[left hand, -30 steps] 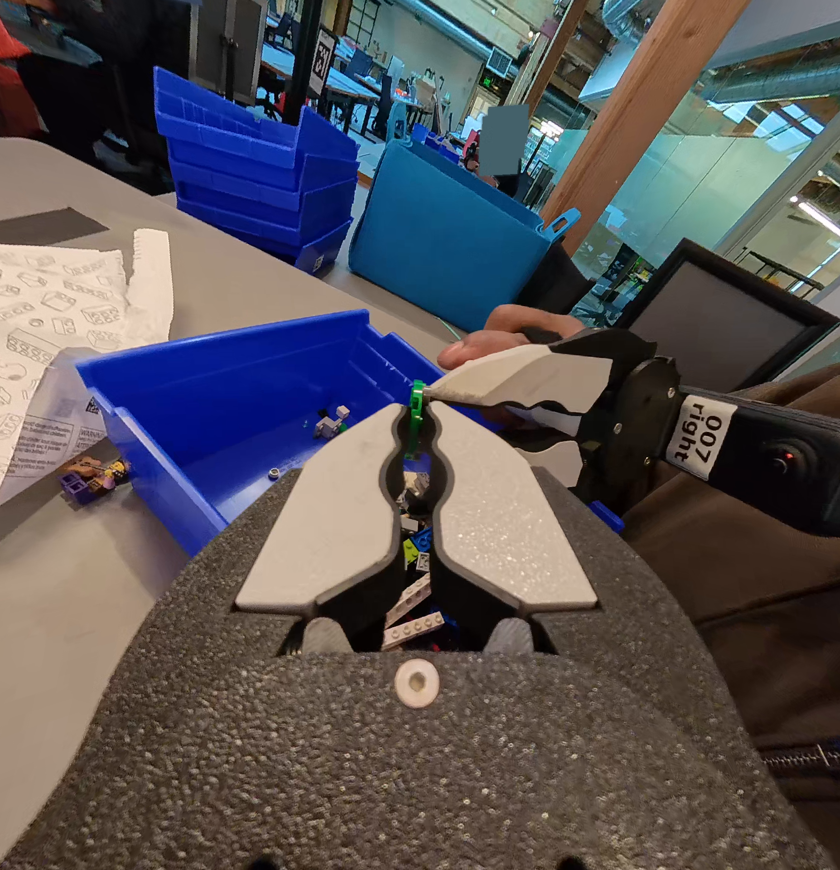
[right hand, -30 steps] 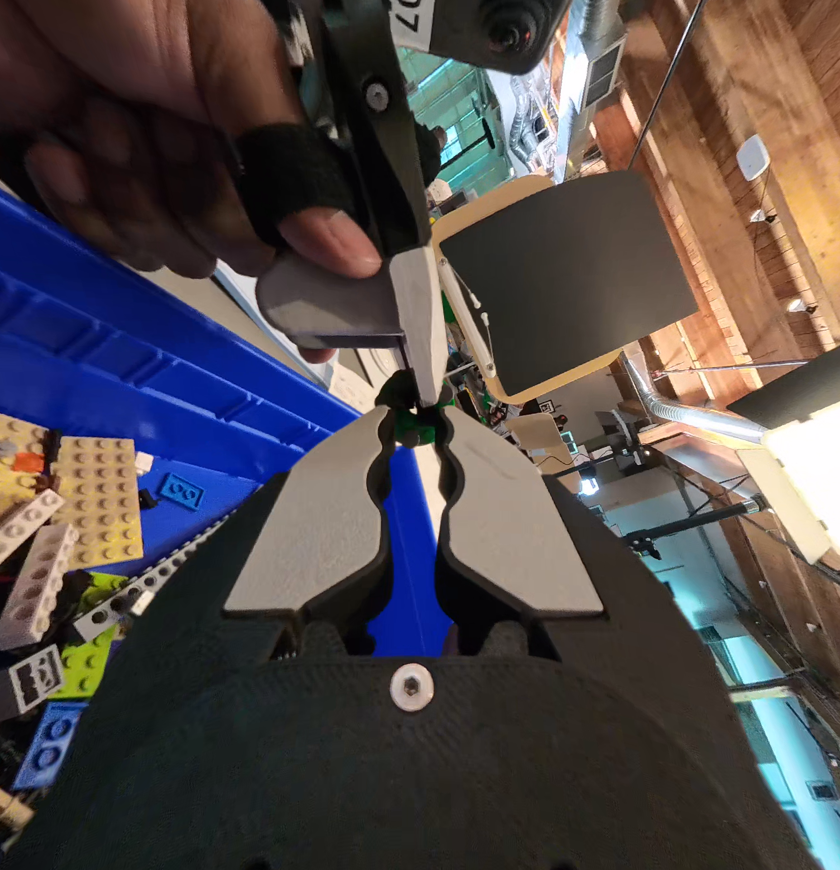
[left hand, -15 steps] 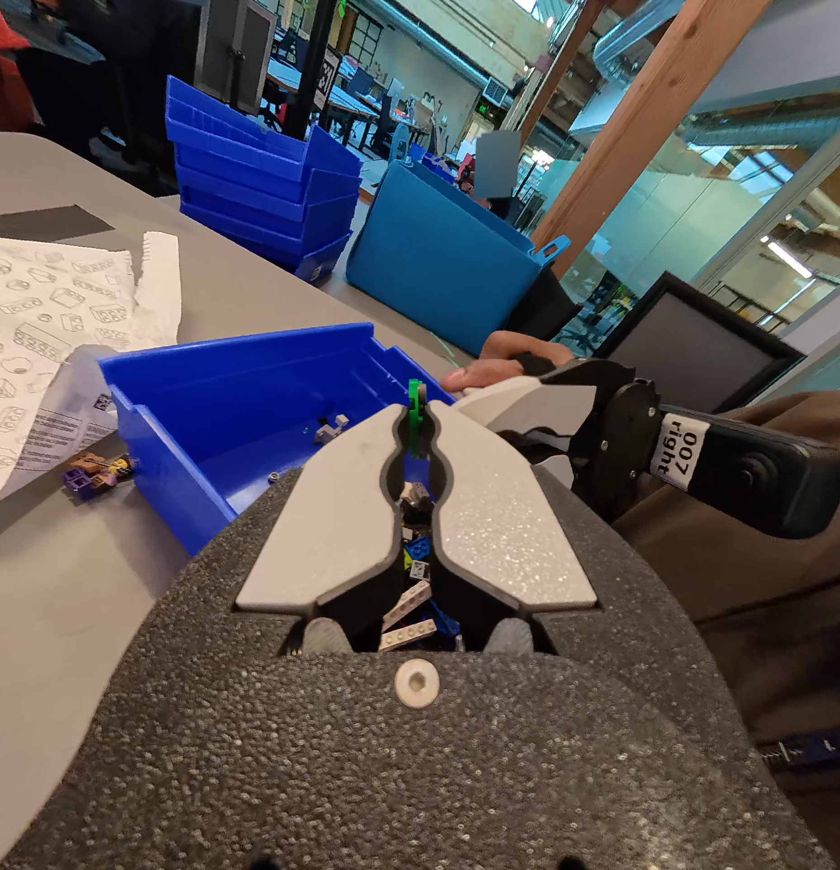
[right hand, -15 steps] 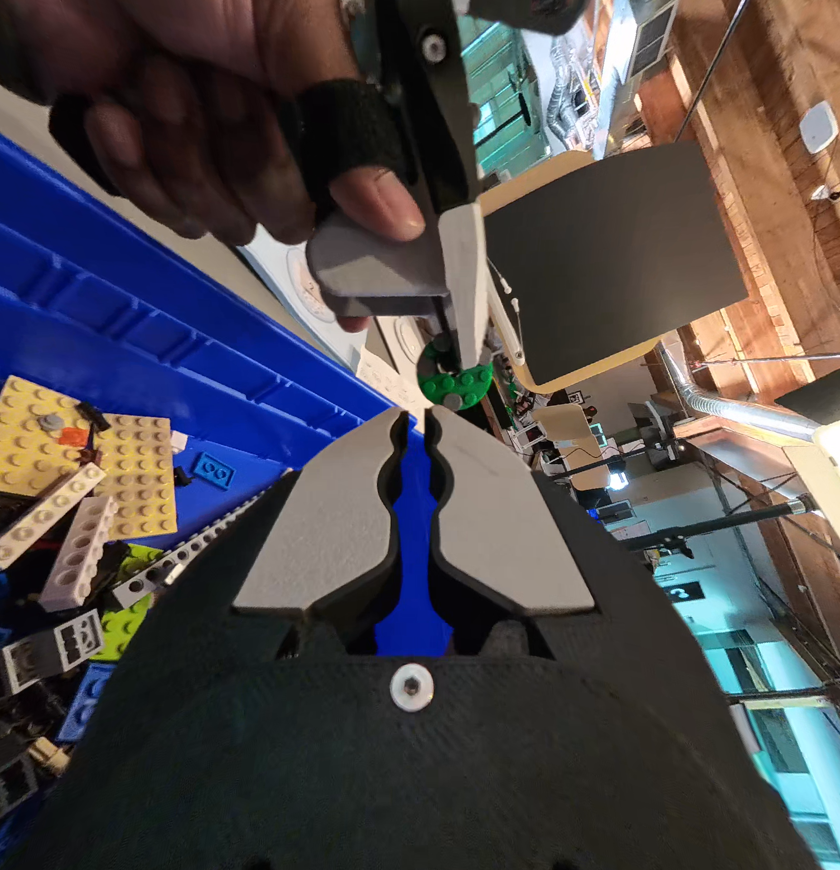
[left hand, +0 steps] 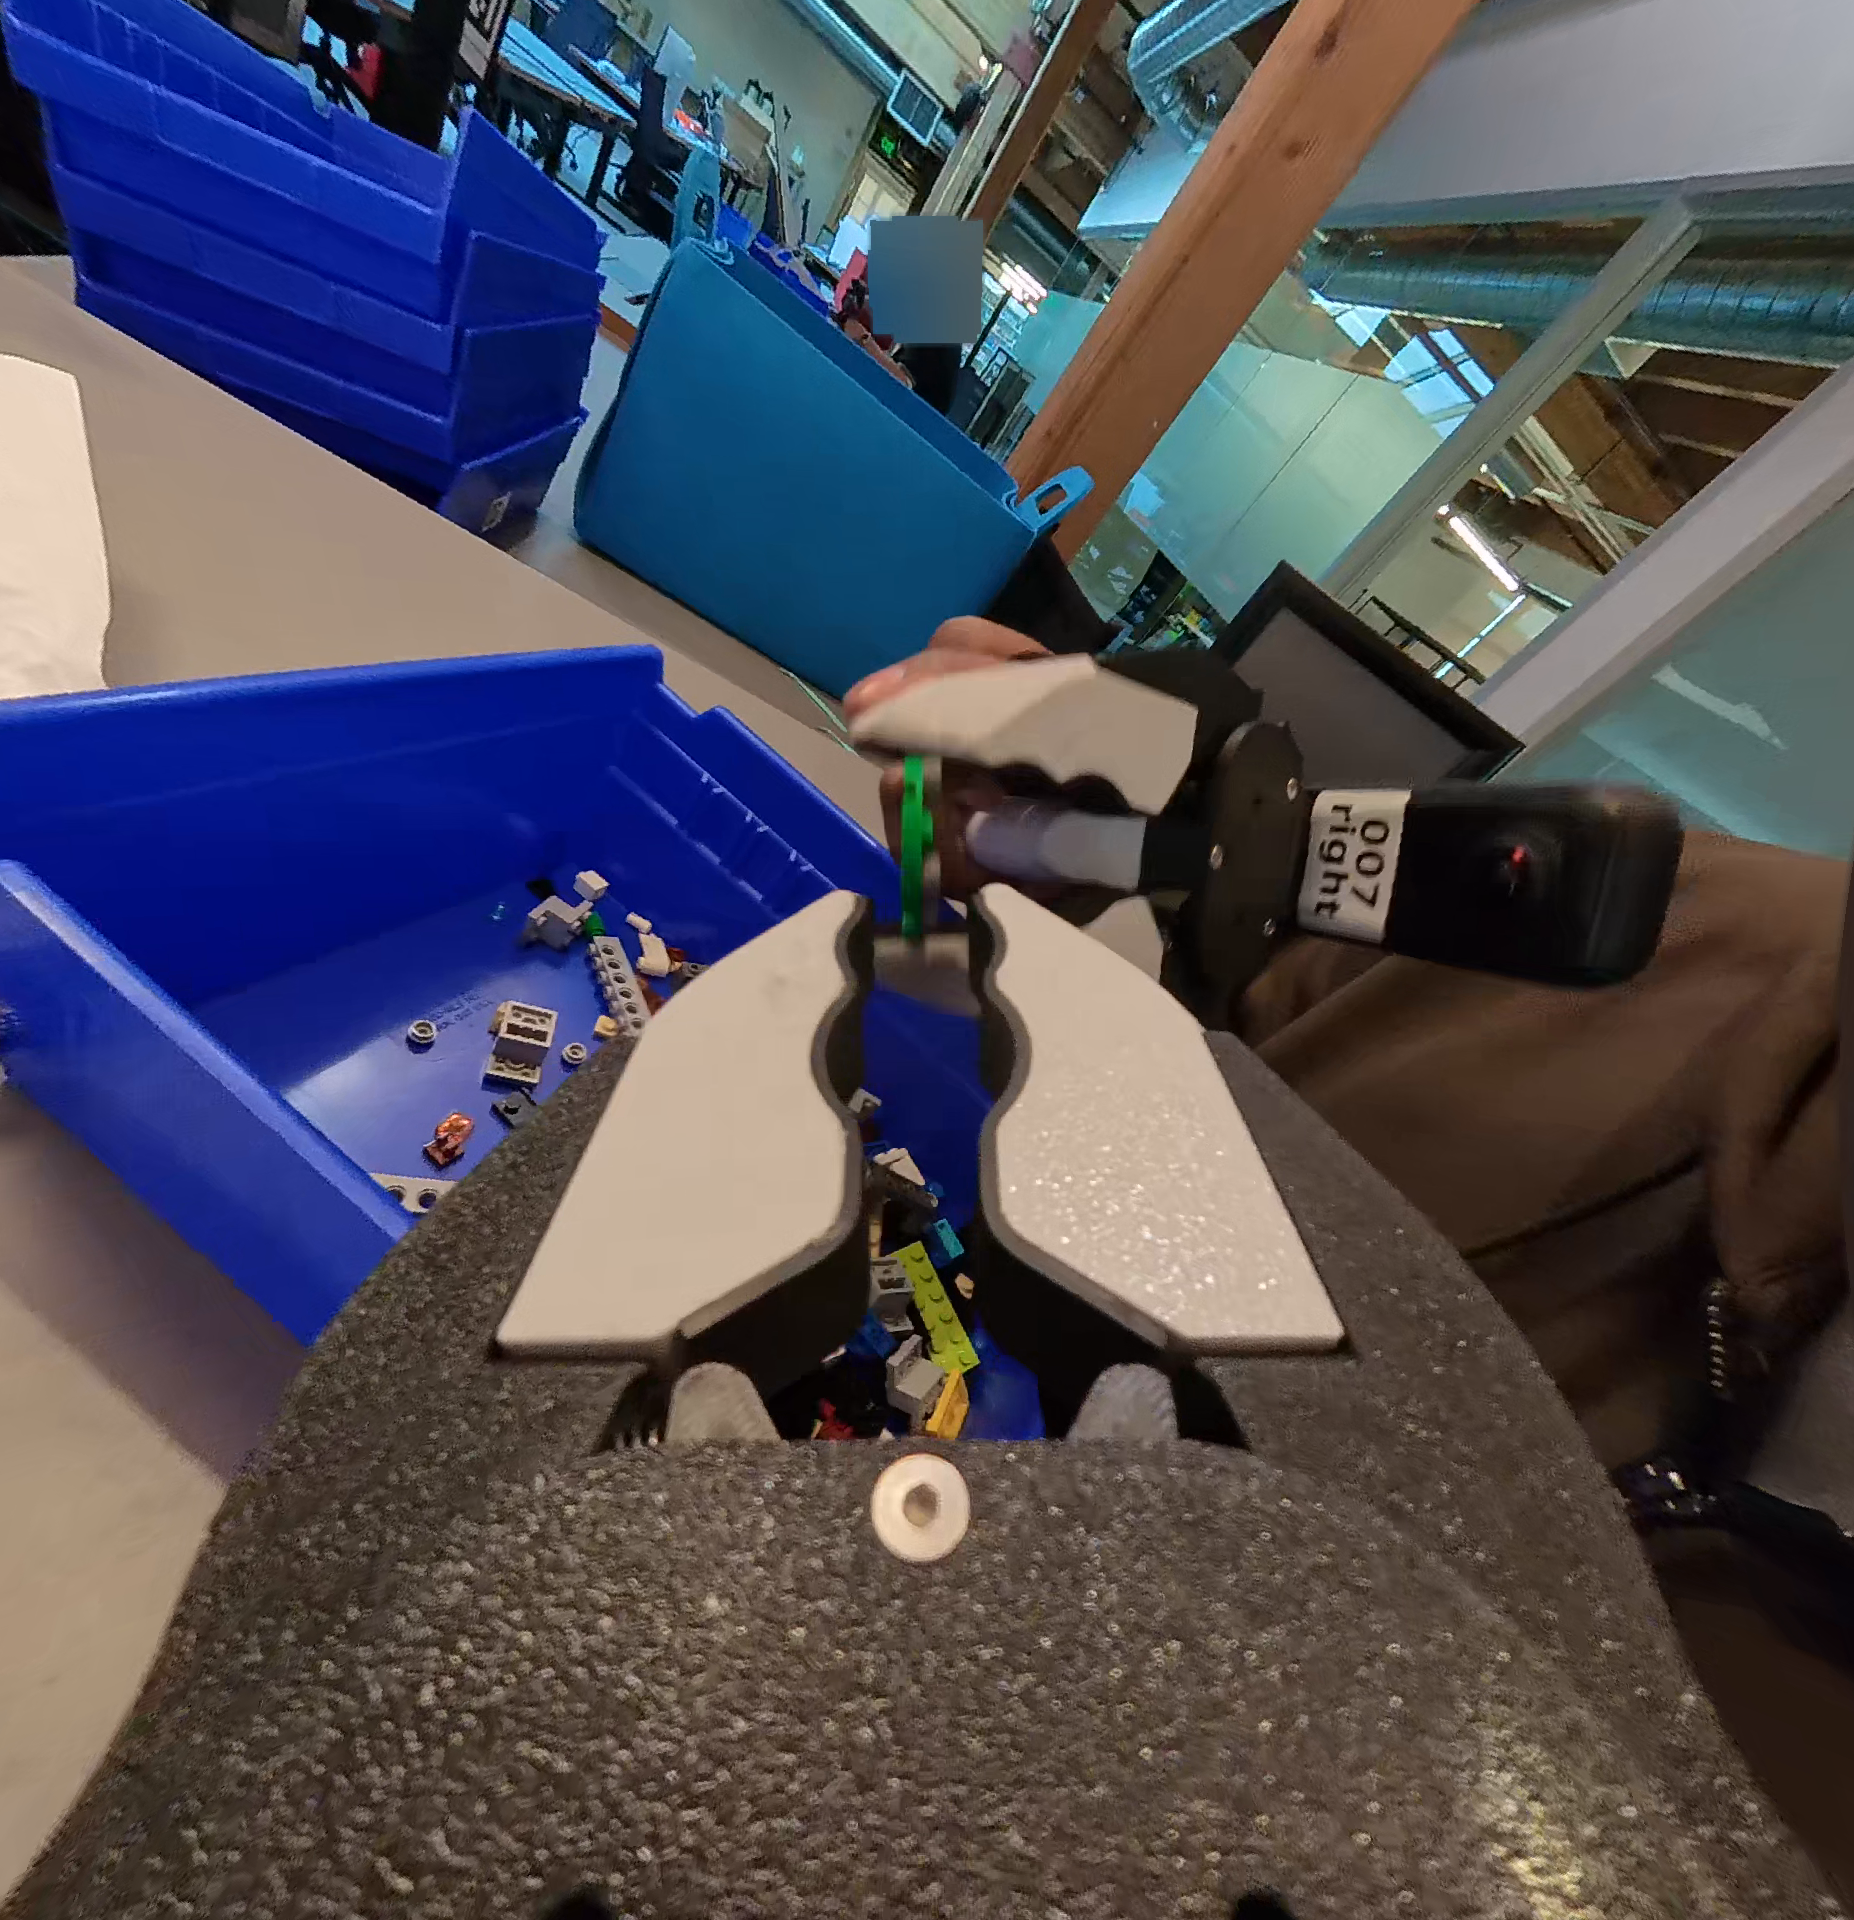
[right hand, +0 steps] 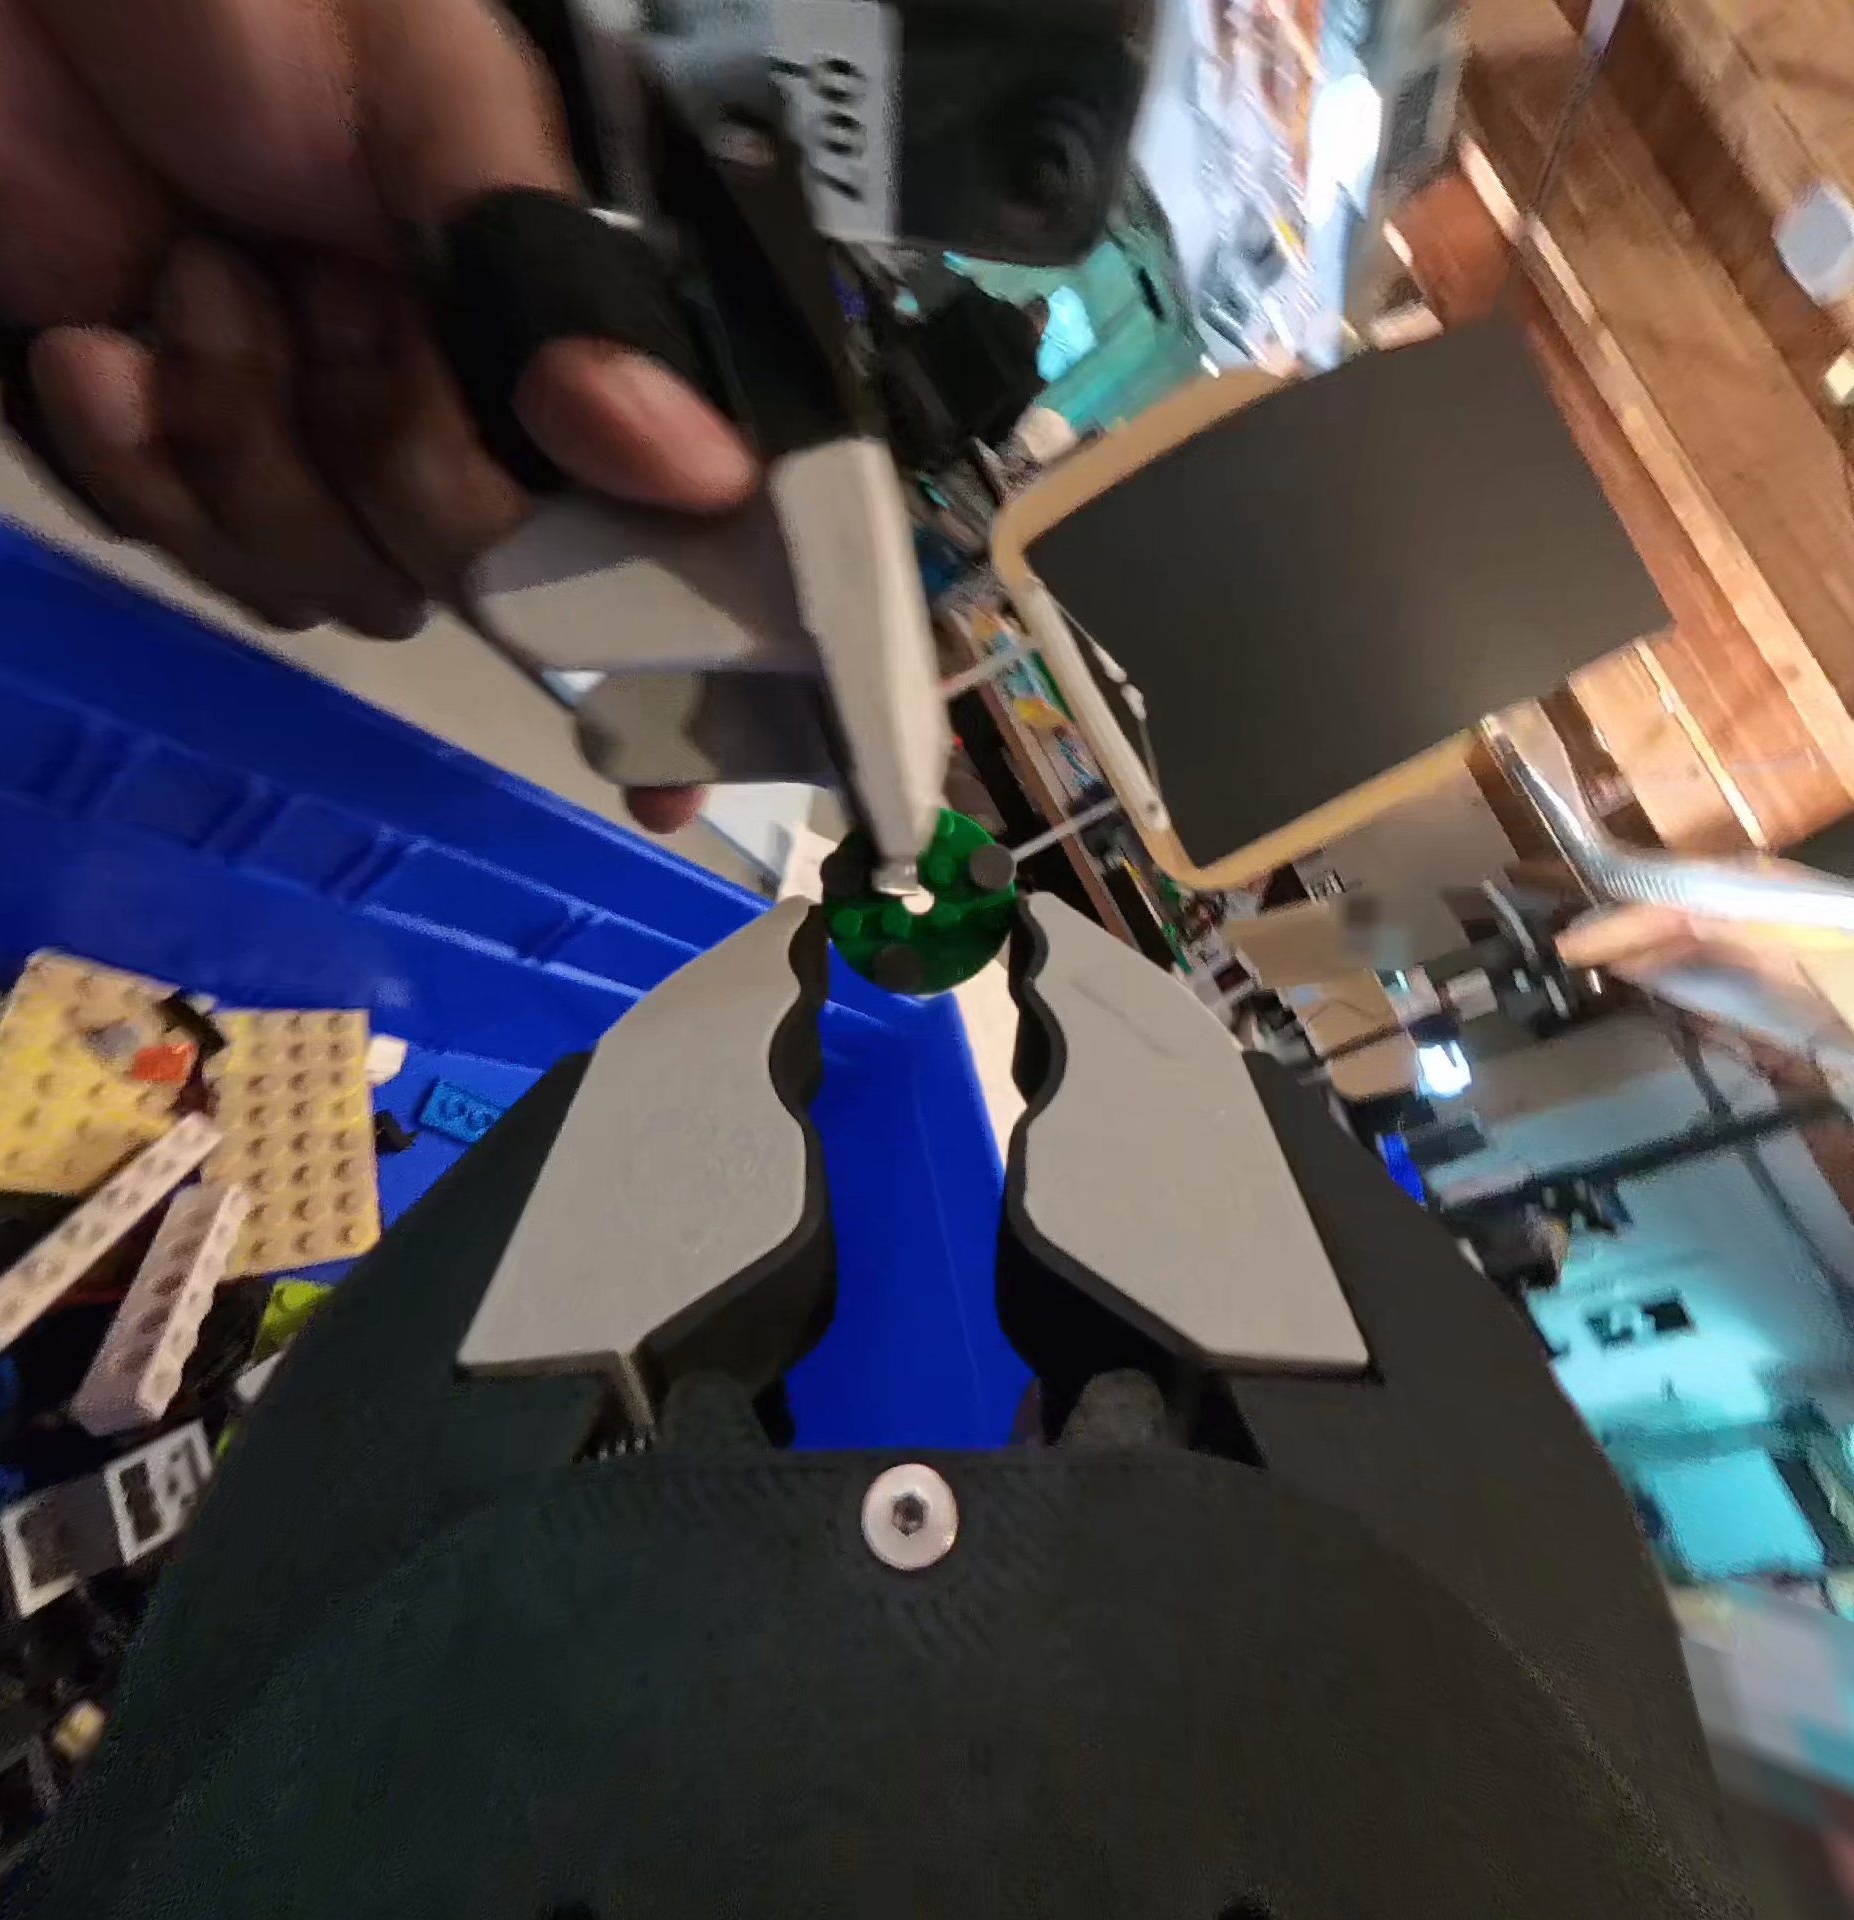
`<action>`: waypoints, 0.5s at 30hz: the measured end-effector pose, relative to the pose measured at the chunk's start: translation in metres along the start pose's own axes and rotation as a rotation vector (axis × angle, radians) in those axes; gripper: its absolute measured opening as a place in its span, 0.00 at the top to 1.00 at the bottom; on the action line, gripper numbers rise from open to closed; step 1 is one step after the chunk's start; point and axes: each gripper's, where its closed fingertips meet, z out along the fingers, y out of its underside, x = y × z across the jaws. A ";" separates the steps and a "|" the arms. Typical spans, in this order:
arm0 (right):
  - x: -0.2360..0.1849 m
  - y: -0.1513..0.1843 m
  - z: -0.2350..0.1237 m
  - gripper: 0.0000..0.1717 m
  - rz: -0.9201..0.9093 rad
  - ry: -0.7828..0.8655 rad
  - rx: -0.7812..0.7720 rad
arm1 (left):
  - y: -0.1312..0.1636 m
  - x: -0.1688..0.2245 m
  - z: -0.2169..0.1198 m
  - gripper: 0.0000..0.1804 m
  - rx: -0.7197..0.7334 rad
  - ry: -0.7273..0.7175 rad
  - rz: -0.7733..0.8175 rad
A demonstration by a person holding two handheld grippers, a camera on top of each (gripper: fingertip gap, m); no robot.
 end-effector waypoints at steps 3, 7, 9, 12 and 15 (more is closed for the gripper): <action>0.016 0.003 -0.002 0.80 0.175 0.074 -0.018 | 0.002 -0.004 0.001 0.89 -0.008 -0.029 0.024; 0.016 0.005 -0.001 0.80 0.219 0.093 -0.054 | 0.004 0.001 0.006 0.88 -0.011 -0.032 0.068; 0.015 0.004 -0.001 0.80 0.187 0.109 -0.059 | 0.004 0.000 0.005 0.88 -0.008 -0.046 0.077; 0.016 0.003 -0.001 0.80 0.164 0.118 -0.063 | 0.002 0.000 0.005 0.87 0.000 -0.044 0.072; 0.015 -0.001 -0.002 0.80 0.162 0.112 -0.051 | -0.004 -0.002 0.002 0.83 0.037 -0.066 0.079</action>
